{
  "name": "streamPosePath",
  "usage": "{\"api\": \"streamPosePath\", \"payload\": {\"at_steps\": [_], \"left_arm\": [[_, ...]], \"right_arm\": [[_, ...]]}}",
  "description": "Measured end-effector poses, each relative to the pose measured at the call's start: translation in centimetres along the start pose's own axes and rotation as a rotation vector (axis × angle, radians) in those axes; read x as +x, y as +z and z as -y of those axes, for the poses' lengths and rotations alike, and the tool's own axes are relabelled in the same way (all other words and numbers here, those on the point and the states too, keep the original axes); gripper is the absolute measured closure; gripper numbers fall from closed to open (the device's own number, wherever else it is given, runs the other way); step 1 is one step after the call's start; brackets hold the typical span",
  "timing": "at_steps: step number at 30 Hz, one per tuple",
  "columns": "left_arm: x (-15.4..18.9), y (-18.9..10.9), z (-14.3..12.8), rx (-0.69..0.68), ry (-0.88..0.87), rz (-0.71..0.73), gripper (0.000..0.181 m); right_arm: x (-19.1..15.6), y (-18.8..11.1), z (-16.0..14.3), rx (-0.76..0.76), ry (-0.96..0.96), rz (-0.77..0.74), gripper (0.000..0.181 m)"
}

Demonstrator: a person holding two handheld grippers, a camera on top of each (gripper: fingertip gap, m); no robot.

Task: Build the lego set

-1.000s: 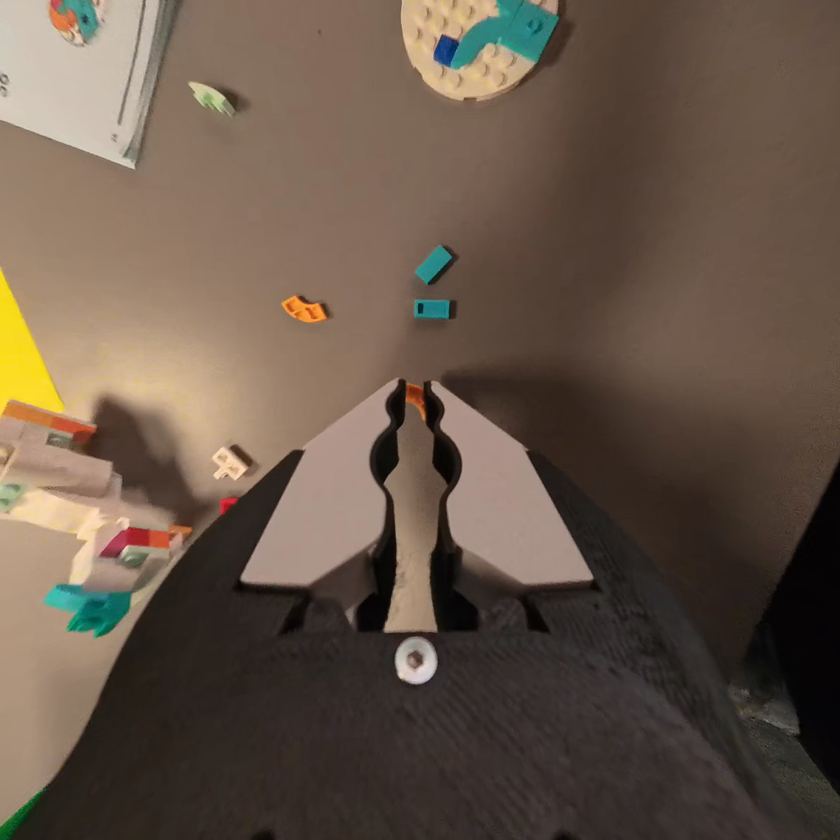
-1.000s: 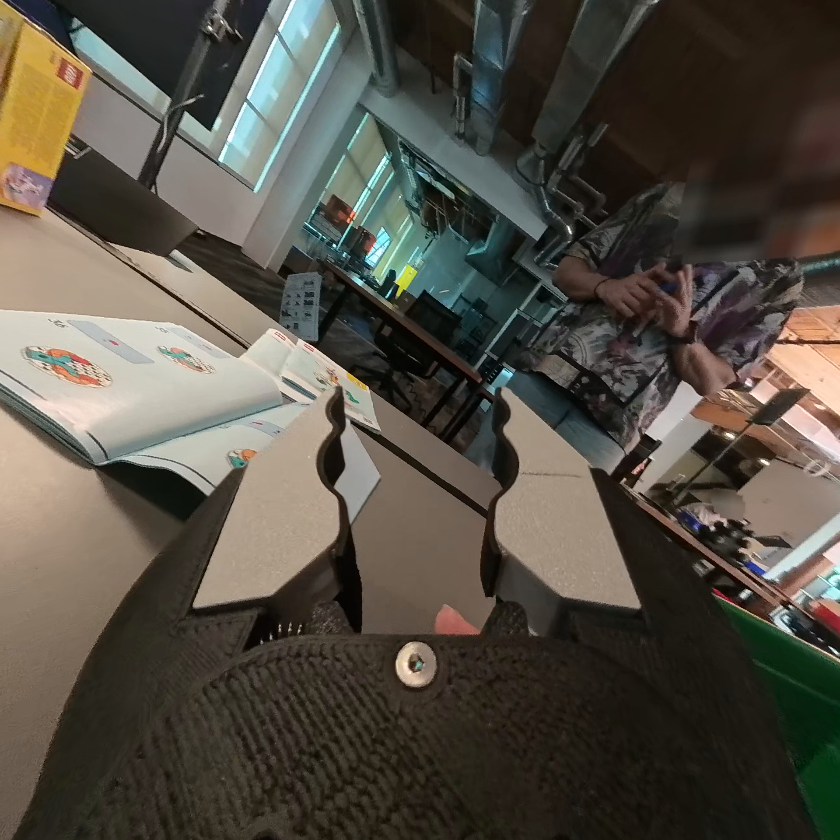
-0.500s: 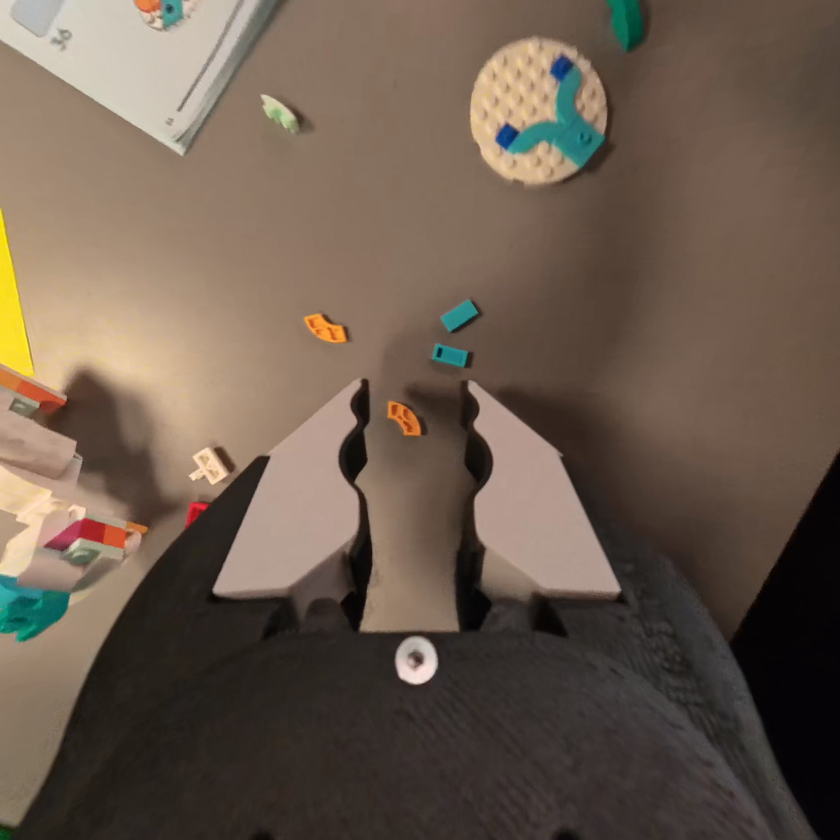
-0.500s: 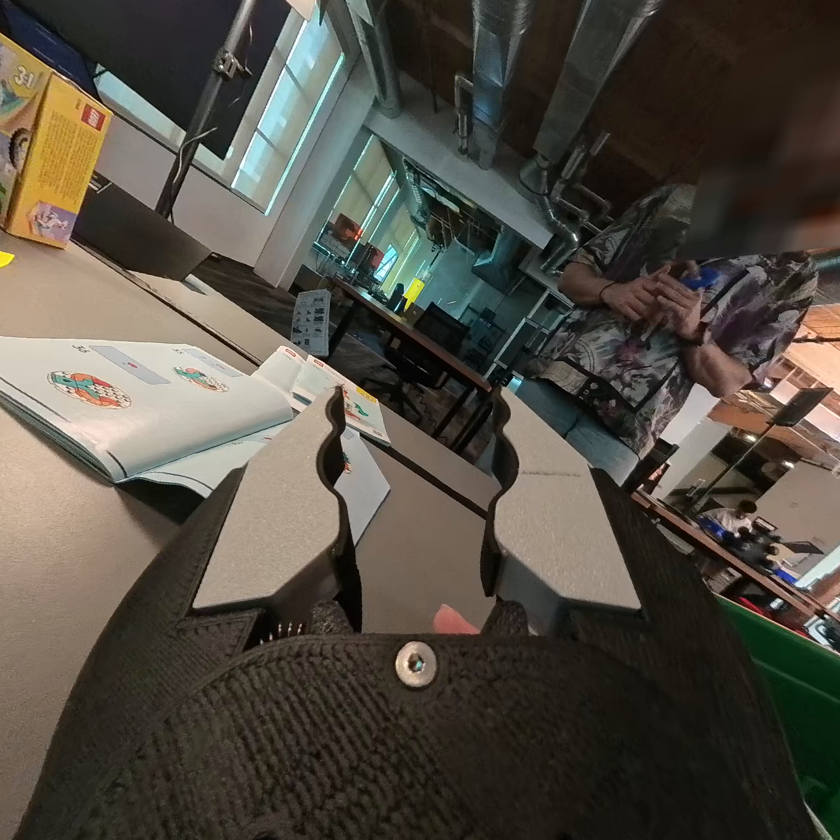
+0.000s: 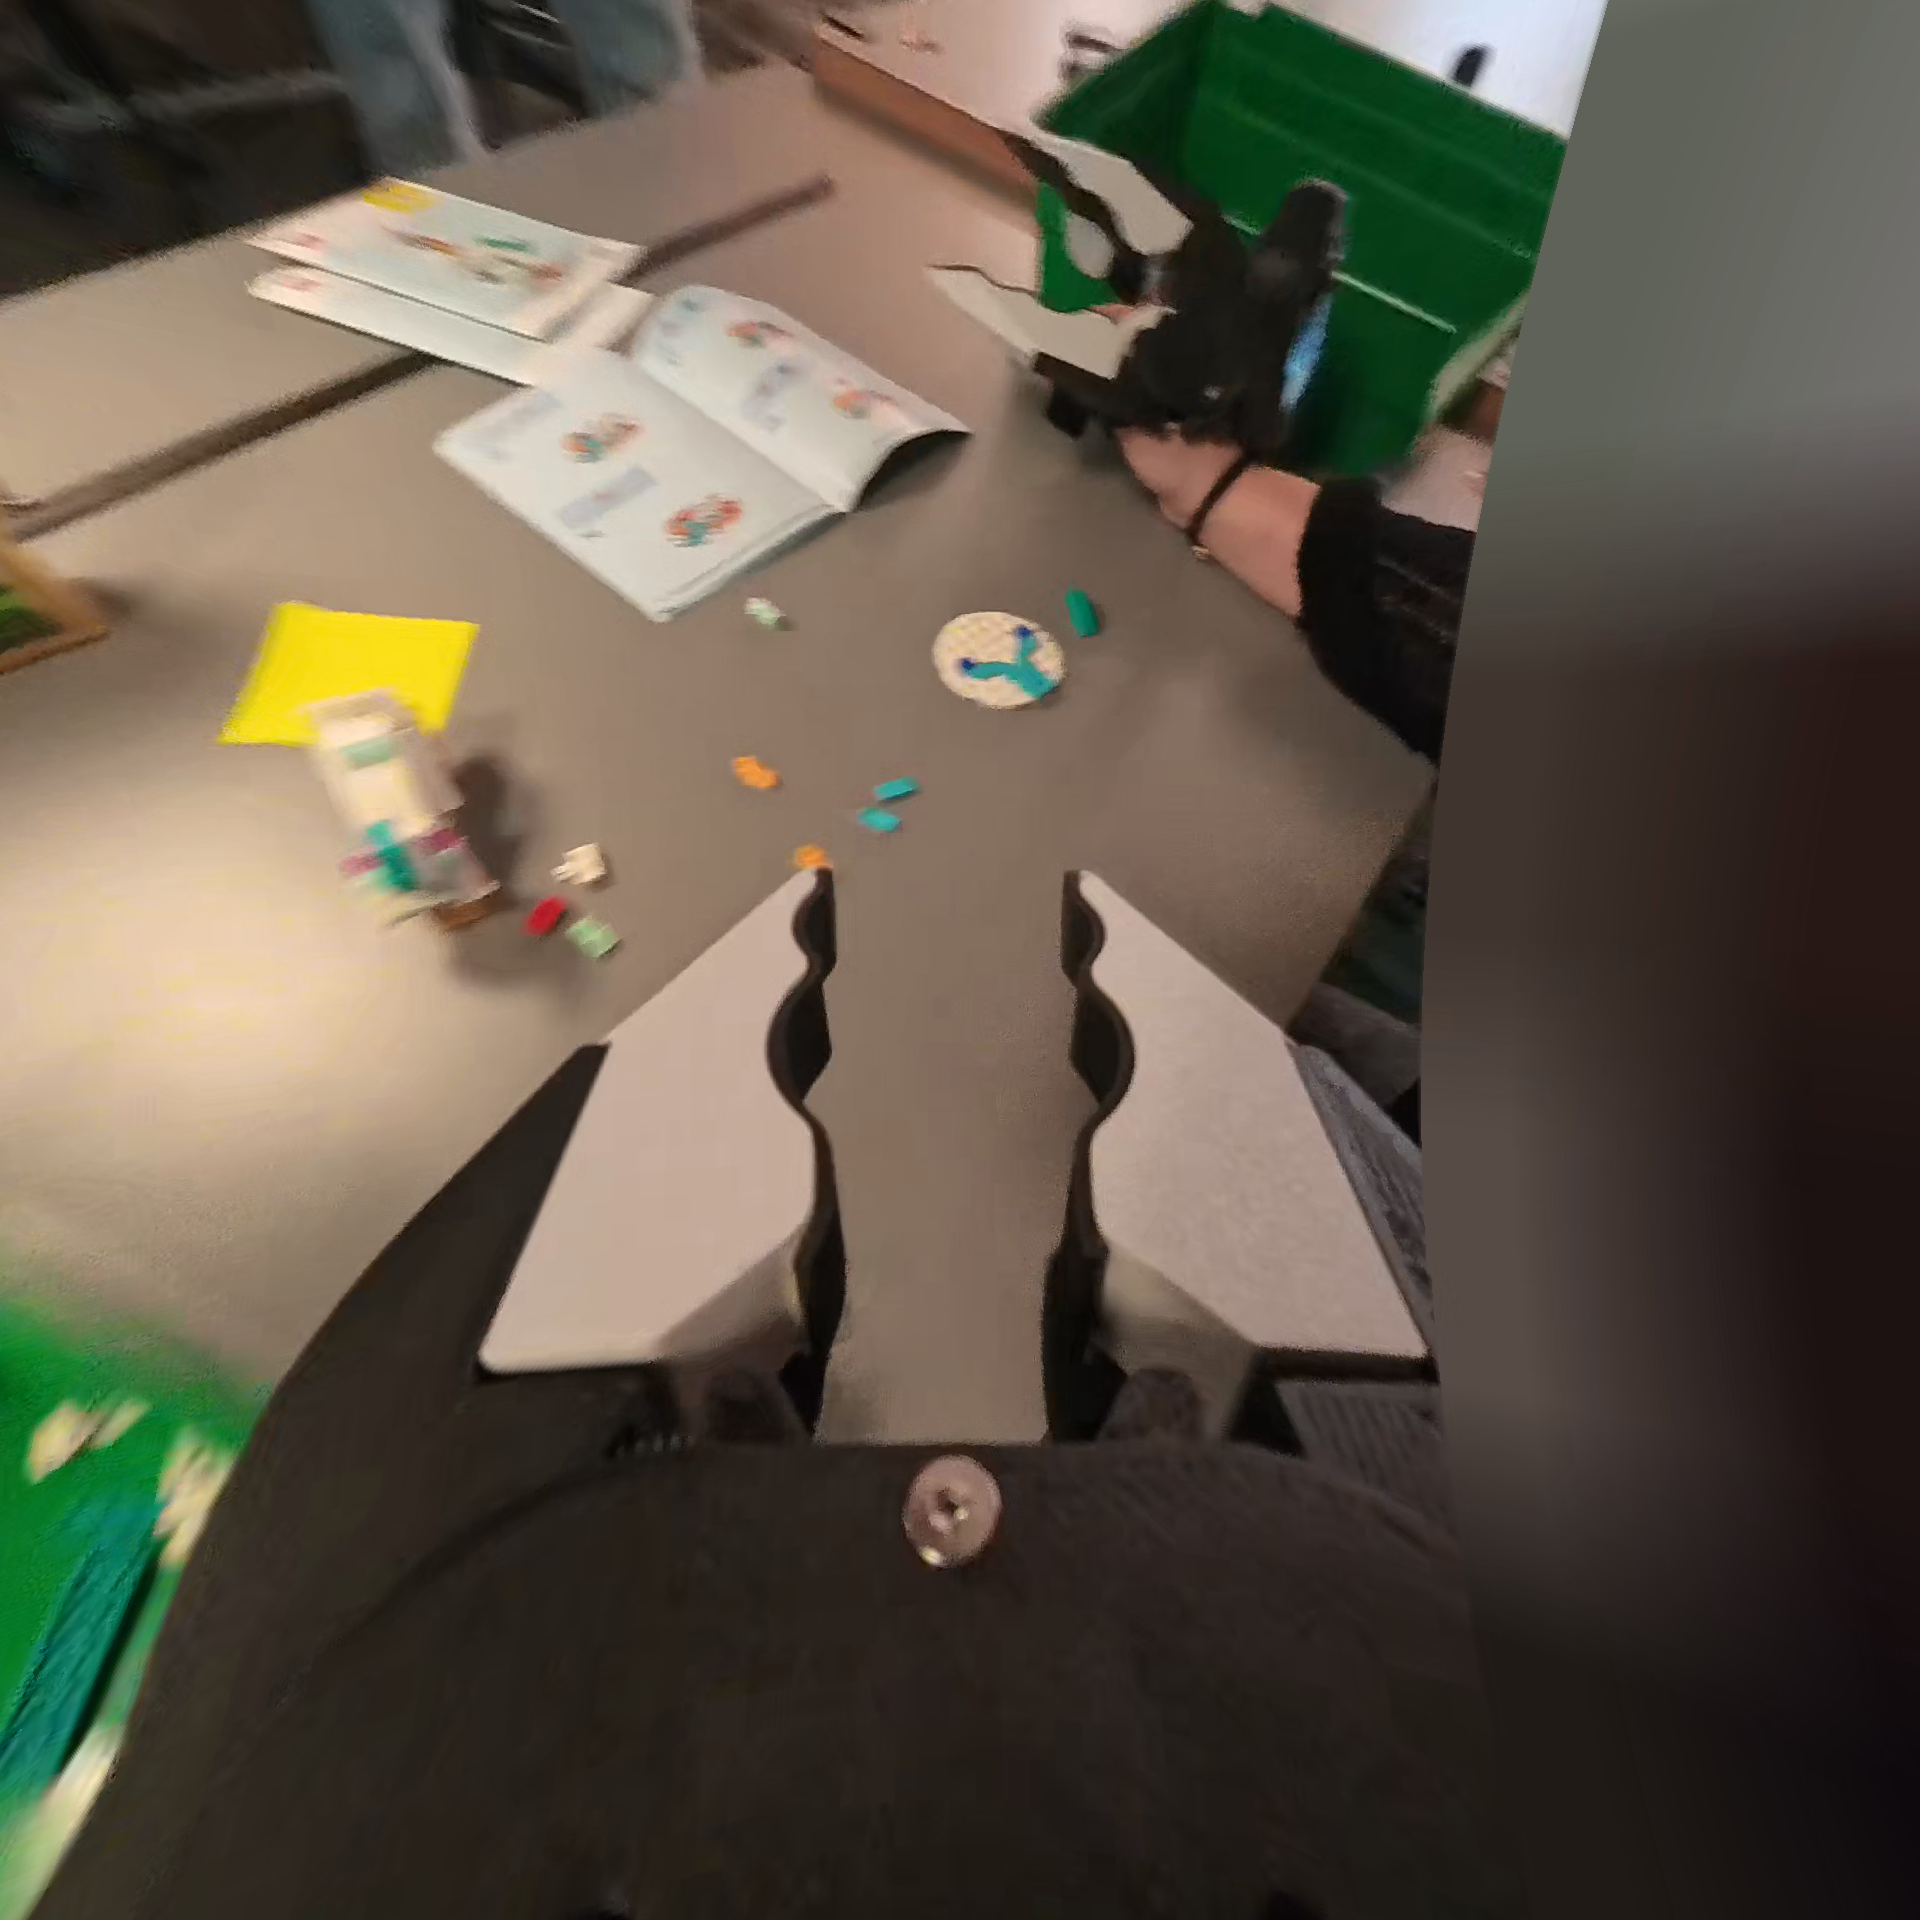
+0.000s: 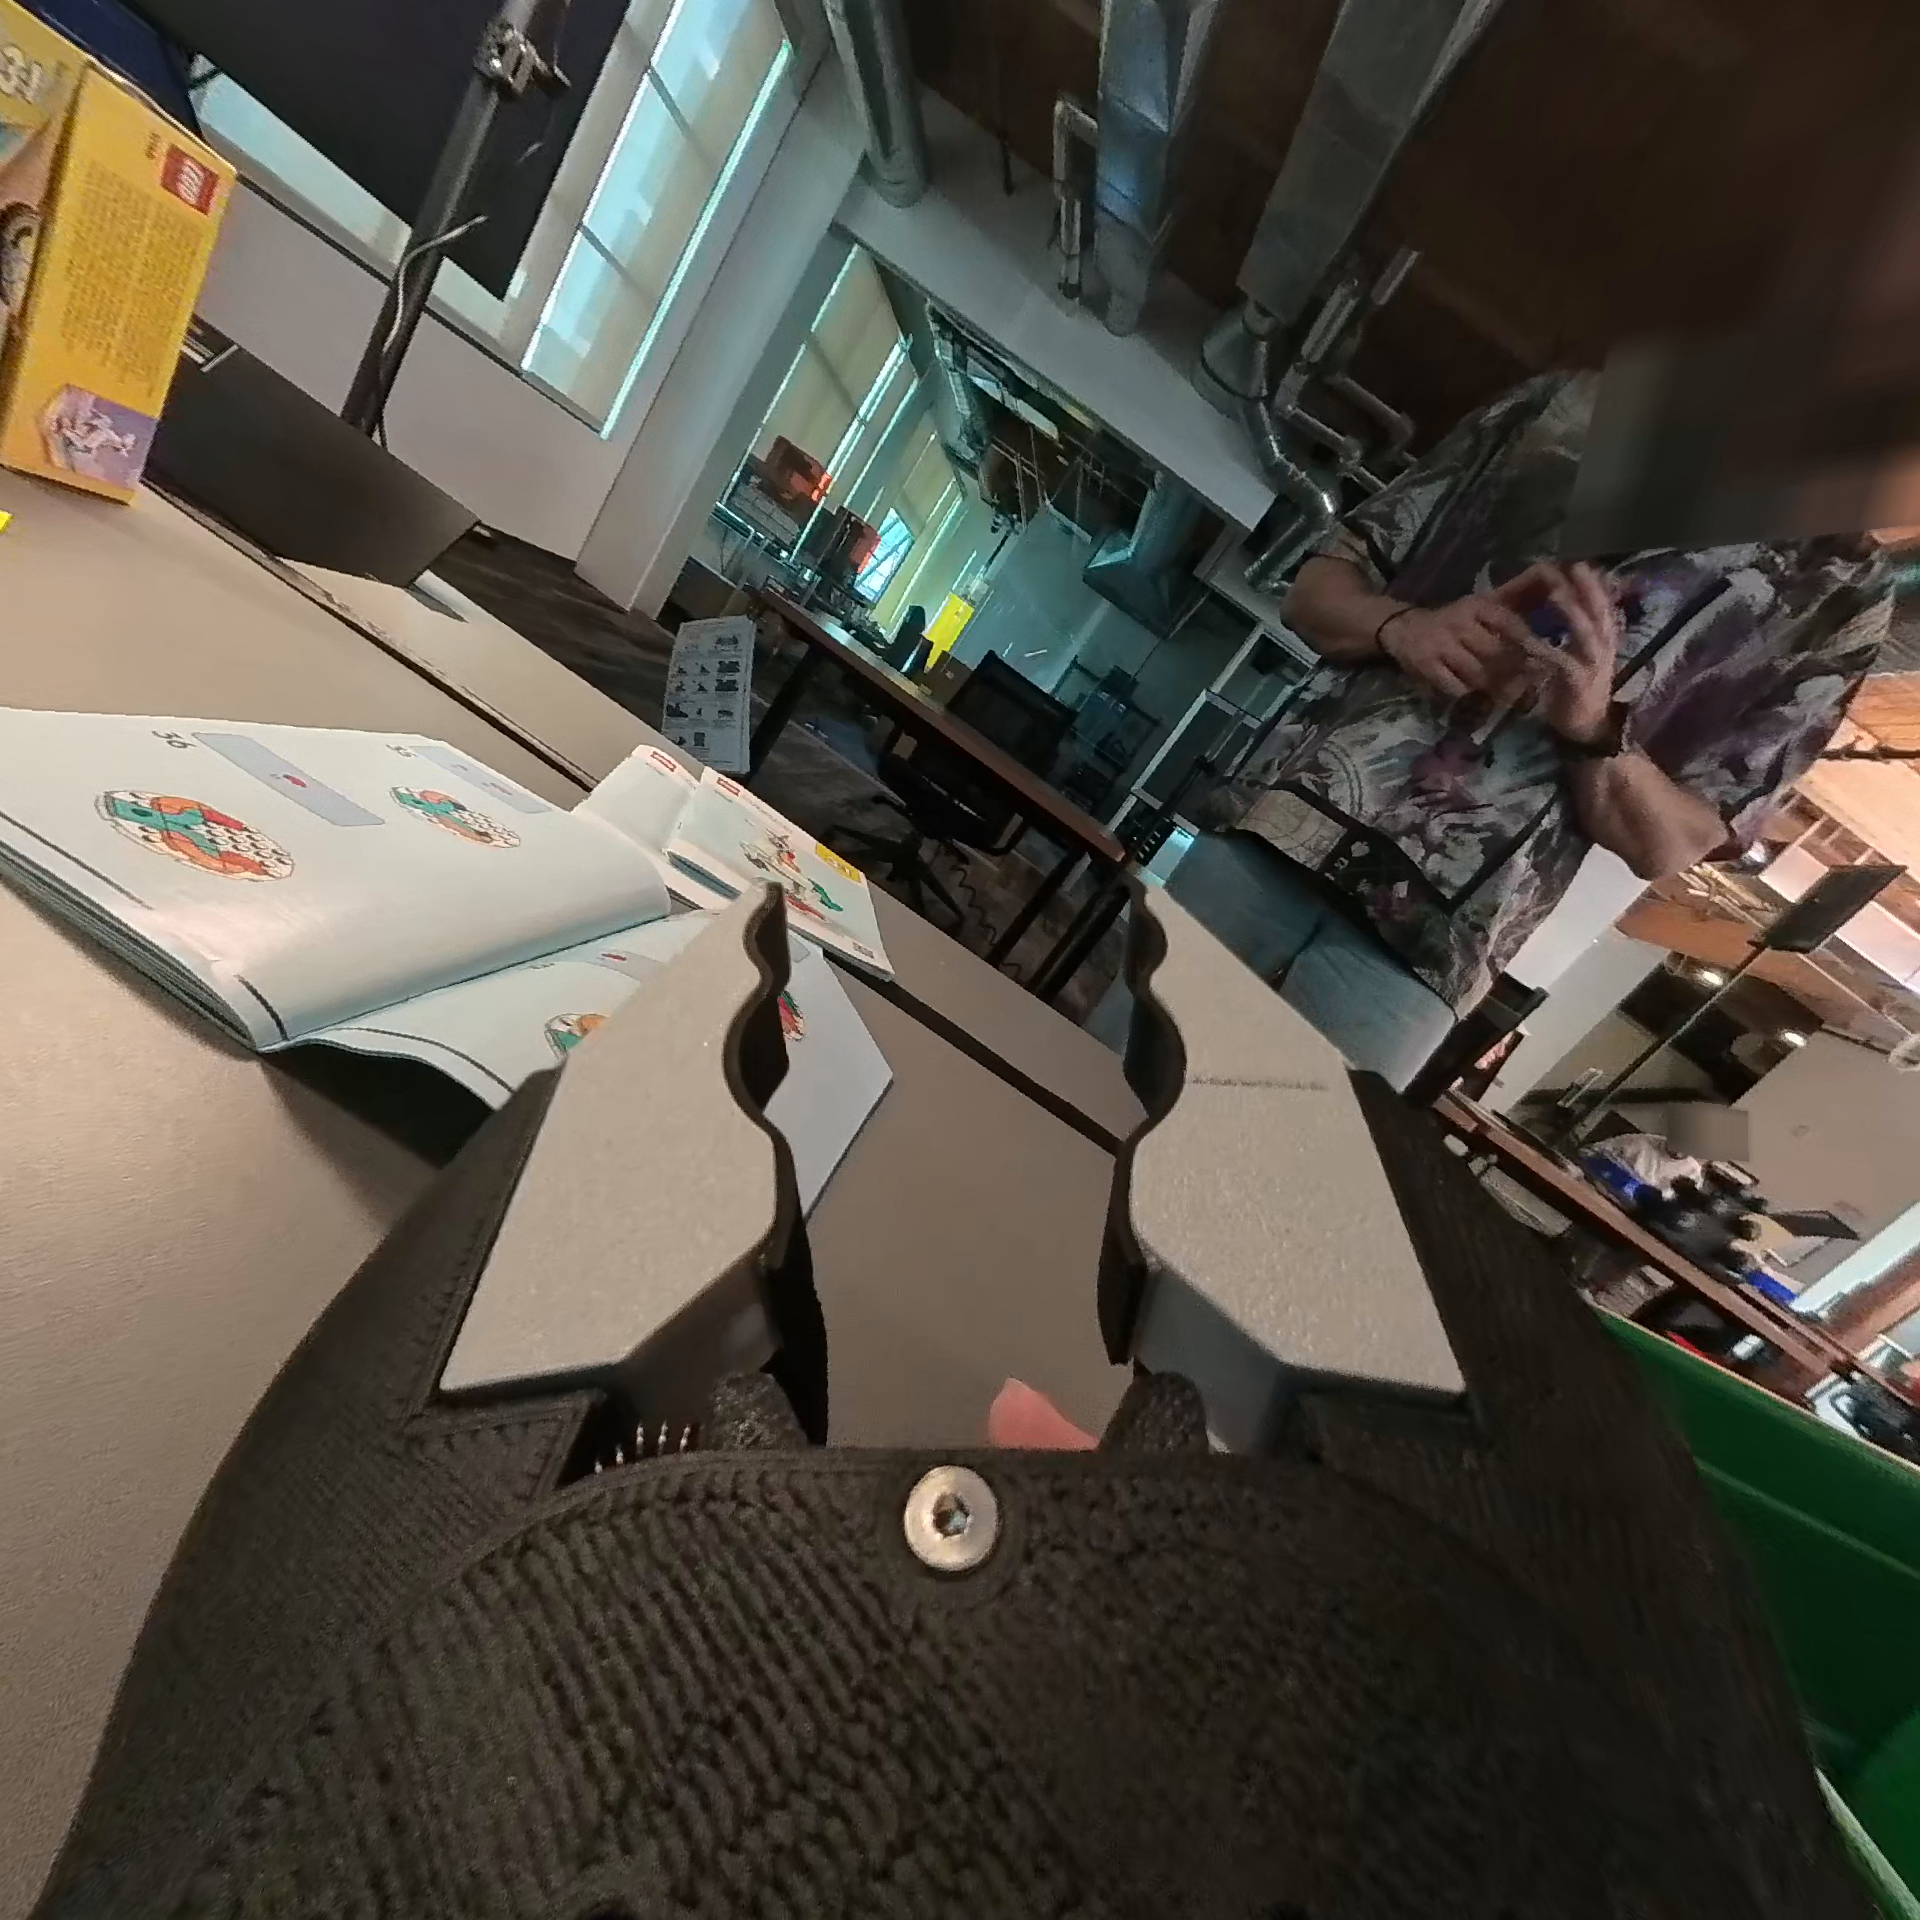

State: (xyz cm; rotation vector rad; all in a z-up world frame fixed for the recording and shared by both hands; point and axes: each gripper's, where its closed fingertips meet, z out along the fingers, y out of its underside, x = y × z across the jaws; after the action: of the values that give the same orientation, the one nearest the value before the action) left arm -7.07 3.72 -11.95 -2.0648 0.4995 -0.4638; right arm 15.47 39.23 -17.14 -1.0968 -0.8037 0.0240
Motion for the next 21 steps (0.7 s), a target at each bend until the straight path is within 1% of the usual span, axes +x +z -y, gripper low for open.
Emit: {"api": "streamPosePath", "payload": {"at_steps": [2, 4, 5, 7, 9, 12, 15, 17, 21], "left_arm": [[-2.9, -3.7, -1.0, 0.014, -0.018, 0.148, 0.138], [-6.7, -6.8, -3.0, -0.02, -0.041, 0.313, 0.138], [-8.5, -8.0, -4.2, -0.048, -0.061, 0.362, 0.139], [-11.3, -9.2, -6.6, -0.104, -0.119, 0.389, 0.139], [-13.5, -9.4, -8.7, -0.154, -0.158, 0.363, 0.141], [-15.8, -8.6, -11.3, -0.24, -0.168, 0.302, 0.145], [-16.3, -6.9, -13.1, -0.319, -0.198, 0.194, 0.148], [-16.6, -6.0, -14.1, -0.372, -0.198, 0.149, 0.149], [-17.3, -5.0, -15.9, -0.475, -0.092, 0.128, 0.154]], "right_arm": [[0.1, 0.0, -0.2, -0.009, -0.003, -0.007, 0.117], [0.2, 0.0, -0.4, -0.024, -0.014, -0.018, 0.117], [0.3, 0.0, -0.6, -0.035, -0.021, -0.025, 0.117], [0.5, 0.0, -1.0, -0.06, -0.044, -0.04, 0.117], [0.6, 0.0, -1.2, -0.082, -0.076, -0.055, 0.117], [0.7, 0.1, -1.8, -0.122, -0.121, -0.07, 0.118], [1.2, 0.3, -2.9, -0.188, -0.143, -0.097, 0.117], [1.6, 0.2, -3.5, -0.221, -0.148, -0.12, 0.117], [2.4, 0.0, -4.3, -0.271, -0.152, -0.157, 0.118]]}}
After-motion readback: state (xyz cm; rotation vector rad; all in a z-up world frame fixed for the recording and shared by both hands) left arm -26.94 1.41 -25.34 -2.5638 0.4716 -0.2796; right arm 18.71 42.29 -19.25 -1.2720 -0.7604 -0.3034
